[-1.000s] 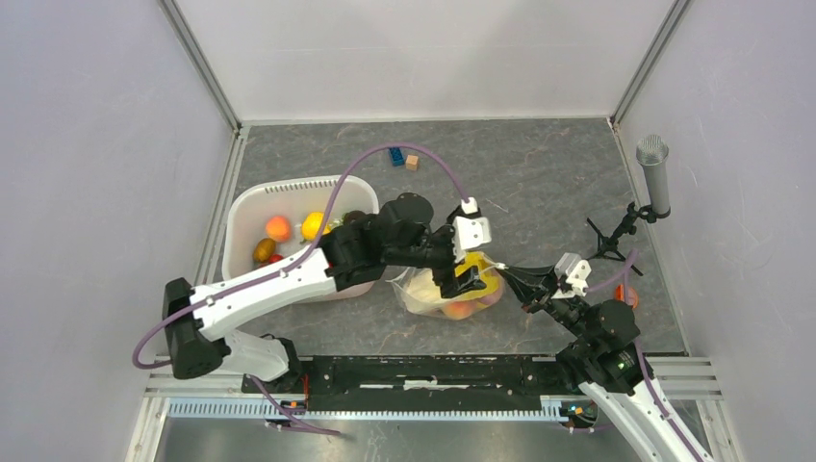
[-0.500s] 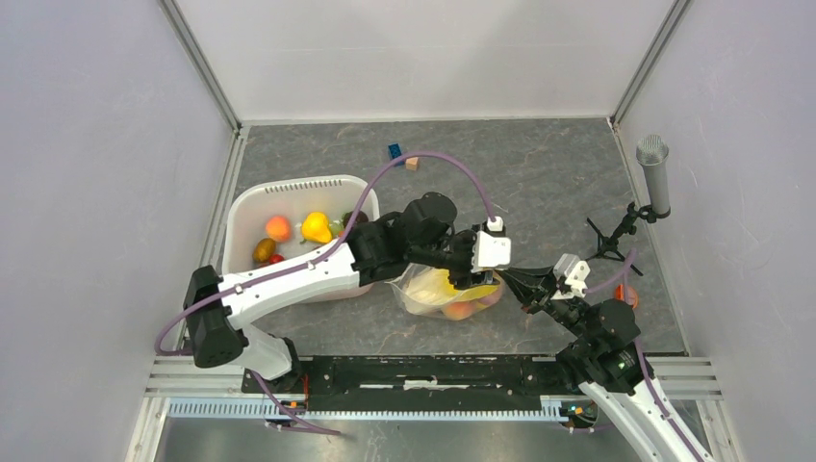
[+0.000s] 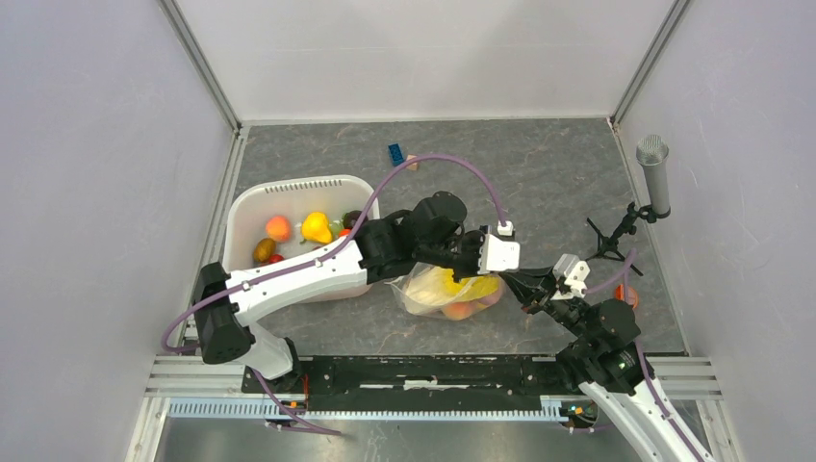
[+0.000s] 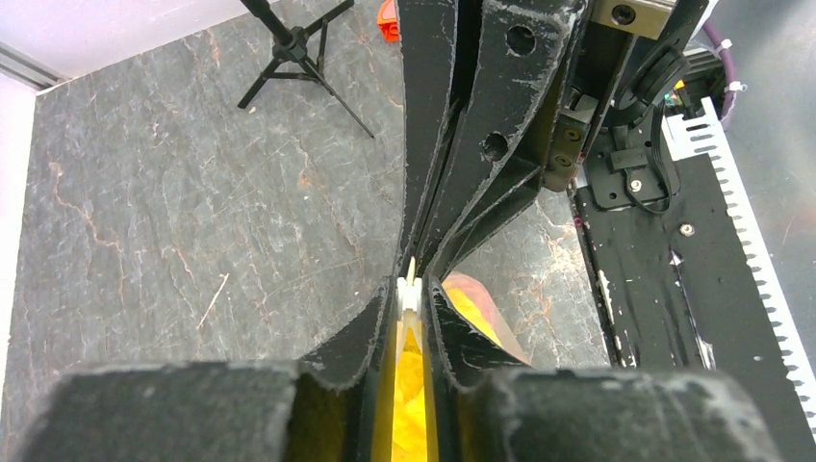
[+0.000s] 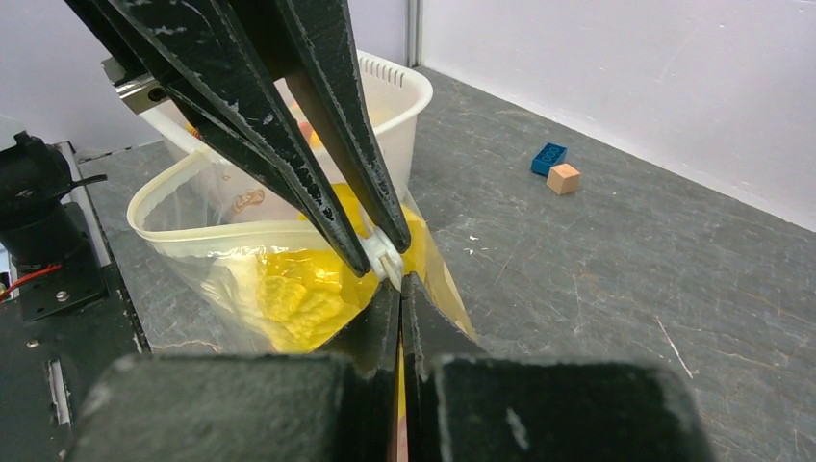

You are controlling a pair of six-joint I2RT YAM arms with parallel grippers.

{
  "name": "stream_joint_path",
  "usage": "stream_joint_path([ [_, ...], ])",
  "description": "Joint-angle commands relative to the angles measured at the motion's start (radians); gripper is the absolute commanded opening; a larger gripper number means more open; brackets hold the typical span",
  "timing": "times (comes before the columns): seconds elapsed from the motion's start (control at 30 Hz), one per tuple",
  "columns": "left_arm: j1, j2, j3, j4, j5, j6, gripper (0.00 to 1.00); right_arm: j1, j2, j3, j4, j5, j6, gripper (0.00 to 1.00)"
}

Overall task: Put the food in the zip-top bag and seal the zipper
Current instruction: Zip the zipper food storage bag at the center of the board.

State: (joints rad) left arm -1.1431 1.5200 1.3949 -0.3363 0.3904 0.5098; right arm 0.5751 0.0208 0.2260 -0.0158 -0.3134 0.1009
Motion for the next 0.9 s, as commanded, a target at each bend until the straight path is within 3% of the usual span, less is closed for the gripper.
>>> stream_joint_path([
  [0.0,-0.007,-0.013,0.043,-0.042,-0.038,0.038,0.17,-0.001,-0.004,0.044,0.028,0.031,-0.015,0.0],
  [0.53,-0.006,-0.059,0.012,-0.104,-0.125,0.011,0.05,-0.001,-0.047,0.044,0.017,0.087,-0.01,0.0],
  [0.87,-0.005,-0.195,-0.083,-0.087,-0.16,-0.031,0.02,-0.001,-0.08,0.034,-0.037,0.289,0.026,0.0],
])
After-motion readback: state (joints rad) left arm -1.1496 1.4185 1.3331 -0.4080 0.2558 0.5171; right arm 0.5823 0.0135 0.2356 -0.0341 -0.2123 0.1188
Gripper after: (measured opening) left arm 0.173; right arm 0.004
